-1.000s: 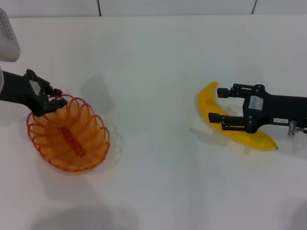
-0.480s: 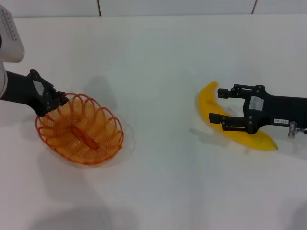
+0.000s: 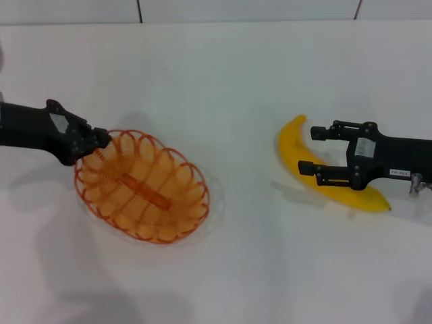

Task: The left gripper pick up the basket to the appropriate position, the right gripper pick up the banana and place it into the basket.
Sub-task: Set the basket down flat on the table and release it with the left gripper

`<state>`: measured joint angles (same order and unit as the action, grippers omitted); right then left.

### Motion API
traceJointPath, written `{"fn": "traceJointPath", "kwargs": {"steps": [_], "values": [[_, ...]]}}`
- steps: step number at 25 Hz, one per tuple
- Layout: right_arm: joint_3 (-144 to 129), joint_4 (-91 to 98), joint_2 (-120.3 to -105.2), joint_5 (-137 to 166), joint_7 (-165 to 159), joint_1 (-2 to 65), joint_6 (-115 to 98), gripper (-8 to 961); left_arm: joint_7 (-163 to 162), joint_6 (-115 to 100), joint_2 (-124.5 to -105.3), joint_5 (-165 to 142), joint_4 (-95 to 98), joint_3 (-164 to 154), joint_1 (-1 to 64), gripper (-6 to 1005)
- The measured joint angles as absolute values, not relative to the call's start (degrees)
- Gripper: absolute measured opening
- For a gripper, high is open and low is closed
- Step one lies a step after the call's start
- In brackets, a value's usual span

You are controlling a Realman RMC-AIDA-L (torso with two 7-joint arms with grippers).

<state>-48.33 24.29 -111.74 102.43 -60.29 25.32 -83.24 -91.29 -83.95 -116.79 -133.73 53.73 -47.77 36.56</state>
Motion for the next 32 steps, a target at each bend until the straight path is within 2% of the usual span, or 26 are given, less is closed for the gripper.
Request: {"fn": "traceJointPath", "kwargs": {"steps": [7,13,25,32], "values": [[-47.0,24.2,-111.68,102.4,-60.2,25.0,-83.2,749,-93.6,-88.2,-116.56,-127.6,53.6,-43.6,35.0,45],[-46.9,24.3,-112.04,102.4,-60.1,25.3,-82.8,748,-99.8,-81.8,-116.76,-127.4,48.3,-41.4,35.5,46],[-46.9,24.6,-112.87,102.4,-60.1,26.4,-80.9,746,-104.3,-66.7,-116.9,-128.8,31.4,-42.0,45.2,47],[-46.9,24.6,-113.65,101.7,-60.1,27.3,-79.5,744,-106.0,-60.8,-116.89,-130.2,28.2,-44.0,47.8,63]]}}
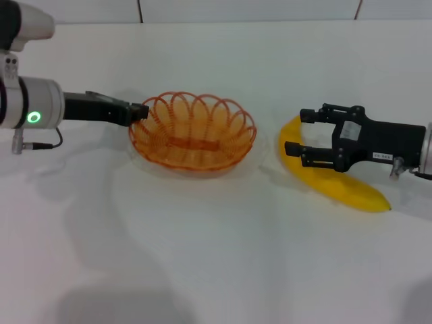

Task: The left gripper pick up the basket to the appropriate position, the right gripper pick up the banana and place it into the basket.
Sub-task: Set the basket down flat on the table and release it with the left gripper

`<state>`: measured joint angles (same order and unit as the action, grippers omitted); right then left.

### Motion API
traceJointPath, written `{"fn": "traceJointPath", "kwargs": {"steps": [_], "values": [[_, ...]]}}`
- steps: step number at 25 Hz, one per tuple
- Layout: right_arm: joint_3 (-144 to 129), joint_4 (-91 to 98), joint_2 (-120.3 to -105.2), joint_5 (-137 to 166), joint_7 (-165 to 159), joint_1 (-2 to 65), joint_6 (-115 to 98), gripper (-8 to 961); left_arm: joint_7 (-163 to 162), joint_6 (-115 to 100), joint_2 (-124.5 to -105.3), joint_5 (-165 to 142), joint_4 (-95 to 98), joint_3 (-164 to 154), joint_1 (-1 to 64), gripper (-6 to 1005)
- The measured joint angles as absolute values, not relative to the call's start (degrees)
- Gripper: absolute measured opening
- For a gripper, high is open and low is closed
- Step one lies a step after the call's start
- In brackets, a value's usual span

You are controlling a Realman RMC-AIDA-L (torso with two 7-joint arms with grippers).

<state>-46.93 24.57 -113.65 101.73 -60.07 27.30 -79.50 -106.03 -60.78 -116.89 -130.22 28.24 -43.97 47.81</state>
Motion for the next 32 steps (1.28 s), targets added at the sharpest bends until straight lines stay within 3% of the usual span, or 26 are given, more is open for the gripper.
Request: {"fn": "traceJointPath", "kwargs": {"steps": [14,32], "values": [[-46.9,24.4,-114.46,101.6,-60.1,28.8,-78.0,741,-107.4,-56.9,-116.83,-132.4,23.5,-44.1,52.1,94],[-46.9,24.5,-114.51,100.2,-60.3,28.6,-78.0,738,-109.3,-55.2,-116.98,-132.9,22.3,-44.1,52.7,133]]}}
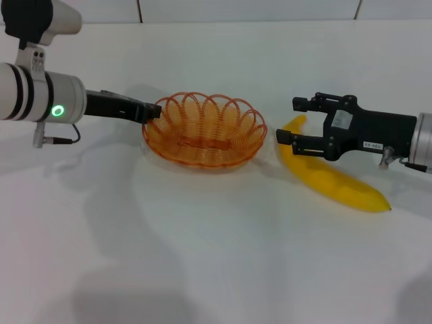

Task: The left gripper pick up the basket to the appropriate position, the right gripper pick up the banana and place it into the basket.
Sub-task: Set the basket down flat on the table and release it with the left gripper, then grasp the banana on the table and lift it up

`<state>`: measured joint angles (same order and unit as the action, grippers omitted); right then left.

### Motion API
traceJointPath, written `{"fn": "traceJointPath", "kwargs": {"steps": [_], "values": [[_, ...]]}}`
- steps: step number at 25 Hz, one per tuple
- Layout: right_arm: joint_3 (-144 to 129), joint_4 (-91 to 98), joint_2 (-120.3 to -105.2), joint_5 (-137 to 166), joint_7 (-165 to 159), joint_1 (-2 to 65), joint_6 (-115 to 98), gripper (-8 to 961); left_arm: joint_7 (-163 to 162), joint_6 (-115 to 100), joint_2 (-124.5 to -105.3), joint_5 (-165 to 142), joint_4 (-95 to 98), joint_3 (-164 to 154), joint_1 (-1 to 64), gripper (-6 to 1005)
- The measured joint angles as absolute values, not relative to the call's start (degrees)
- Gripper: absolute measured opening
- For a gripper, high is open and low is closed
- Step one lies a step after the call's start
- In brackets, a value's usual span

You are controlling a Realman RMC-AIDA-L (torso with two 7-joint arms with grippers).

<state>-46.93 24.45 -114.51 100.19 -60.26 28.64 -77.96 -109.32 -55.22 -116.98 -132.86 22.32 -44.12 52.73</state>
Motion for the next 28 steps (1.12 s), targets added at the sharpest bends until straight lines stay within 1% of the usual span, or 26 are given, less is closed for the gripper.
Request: {"fn": "traceJointPath", "kwargs": {"steps": [8,12,14,16,17,18,19,21,22,23,25,27,28], "values": [[-46.7,24.3,-114.25,100.2,-60.3,28.1,-78.1,736,-109.3,-55.6,-117.07,-132.4,24.2,-44.0,51.9,151],[-43.9,24.3,-113.79,100.2,-60.3,26.6,-78.6,735,-109.2,-58.2,-117.08,-132.6,28.4,-44.1,50.9,292],[-43.6,24.3,-113.75,100.2,-60.3,26.4,-78.7,735,-108.6,-60.9,-117.1,-132.7,31.7,-44.3,49.1,362],[-42.8,24.4,-113.62,100.2,-60.3,26.0,-78.8,734,-105.9,-65.8,-117.16,-130.4,37.0,-45.2,45.2,461],[-42.6,24.4,-113.61,100.2,-60.3,25.9,-78.8,734,-103.6,-68.3,-117.2,-128.0,39.5,-45.9,42.6,510],[-42.5,24.5,-113.61,100.2,-60.3,25.9,-78.8,734,-98.0,-72.6,-117.23,-122.6,42.7,-47.0,38.2,560],[-42.4,24.5,-113.61,100.1,-60.3,25.9,-78.8,734,-95.9,-74.1,-117.24,-120.6,43.6,-47.5,36.4,609],[-42.4,24.4,-113.61,99.5,-60.3,25.7,-78.9,733,-85.8,-78.7,-117.24,-111.2,45.8,-48.9,29.6,673],[-42.4,24.4,-113.55,99.0,-60.3,25.4,-78.9,733,-78.5,-80.2,-117.23,-105.5,46.1,-49.7,24.4,705],[-42.4,24.4,-113.51,98.7,-60.3,25.1,-79.0,733,-78.5,-80.2,-117.23,-105.5,46.1,-49.7,24.4,736],[-42.3,24.6,-113.21,98.3,-60.3,24.2,-79.5,733,-71.1,-81.4,-117.2,-101.7,45.2,-50.4,19.9,800],[-42.3,24.6,-112.8,98.2,-60.3,23.4,-80.3,732,-64.4,-82.5,-117.21,-99.8,43.5,-50.7,17.1,864],[-42.3,24.7,-112.54,98.2,-60.3,23.0,-80.9,732,-60.9,-82.8,-117.19,-99.1,41.9,-50.7,16.1,869]]}}
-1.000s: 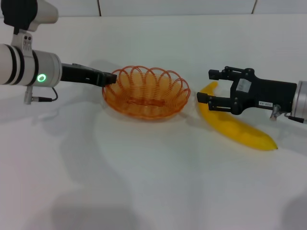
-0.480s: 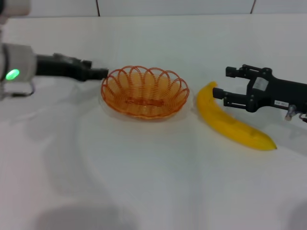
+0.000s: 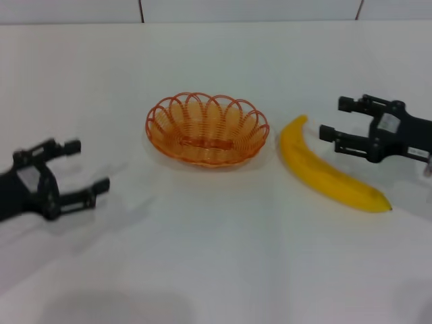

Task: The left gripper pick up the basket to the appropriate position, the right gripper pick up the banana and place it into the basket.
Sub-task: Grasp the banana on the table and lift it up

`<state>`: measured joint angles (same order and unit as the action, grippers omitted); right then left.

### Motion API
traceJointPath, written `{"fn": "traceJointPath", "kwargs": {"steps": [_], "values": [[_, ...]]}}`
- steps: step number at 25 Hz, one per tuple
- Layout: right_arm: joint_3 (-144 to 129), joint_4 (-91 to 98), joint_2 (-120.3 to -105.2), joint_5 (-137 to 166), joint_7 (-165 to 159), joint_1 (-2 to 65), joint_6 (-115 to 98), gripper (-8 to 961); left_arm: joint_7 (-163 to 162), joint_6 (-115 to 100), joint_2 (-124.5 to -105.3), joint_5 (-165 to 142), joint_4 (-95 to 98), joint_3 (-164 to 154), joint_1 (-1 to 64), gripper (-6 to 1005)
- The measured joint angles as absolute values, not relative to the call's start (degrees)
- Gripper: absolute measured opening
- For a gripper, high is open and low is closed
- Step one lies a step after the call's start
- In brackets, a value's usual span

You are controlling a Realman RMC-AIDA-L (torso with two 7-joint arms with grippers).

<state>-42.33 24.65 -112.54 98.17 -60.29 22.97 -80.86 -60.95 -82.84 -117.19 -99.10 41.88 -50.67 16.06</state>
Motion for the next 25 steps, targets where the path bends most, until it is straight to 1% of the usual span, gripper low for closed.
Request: {"fn": "traceJointPath", "kwargs": {"steps": [5,7,9,12,16,18,21,25], "values": [[-43.1,24.7,-110.81,101.6,-61.8,21.4,-84.6,731,-53.9,-82.3,-116.94,-98.8,35.6,-50.3,15.5,893],[-43.2,24.7,-110.41,105.0,-64.4,21.6,-84.7,731,-52.5,-81.6,-116.95,-98.1,34.1,-49.8,15.6,893],[-43.2,25.0,-110.35,107.7,-67.3,22.5,-84.4,730,-51.2,-81.3,-116.99,-97.4,32.8,-49.1,15.7,893],[-43.1,26.4,-111.27,111.5,-71.2,24.4,-83.3,729,-50.4,-81.3,-117.02,-97.0,32.1,-48.8,15.8,894],[-43.4,29.8,-113.95,117.4,-76.9,27.1,-77.7,729,-50.0,-81.3,-117.12,-97.0,31.9,-48.8,15.9,894],[-44.1,30.9,-114.88,119.6,-78.5,27.8,-76.3,728,-49.8,-81.3,-117.17,-96.9,31.7,-48.9,16.3,894],[-45.3,32.1,-115.46,120.6,-80.1,28.0,-76.0,728,-49.7,-81.6,-117.15,-96.9,31.3,-49.1,16.7,894],[-45.4,33.0,-115.55,120.8,-81.2,28.0,-76.1,727,-49.7,-81.9,-117.13,-96.9,31.2,-49.0,16.7,893]]}}
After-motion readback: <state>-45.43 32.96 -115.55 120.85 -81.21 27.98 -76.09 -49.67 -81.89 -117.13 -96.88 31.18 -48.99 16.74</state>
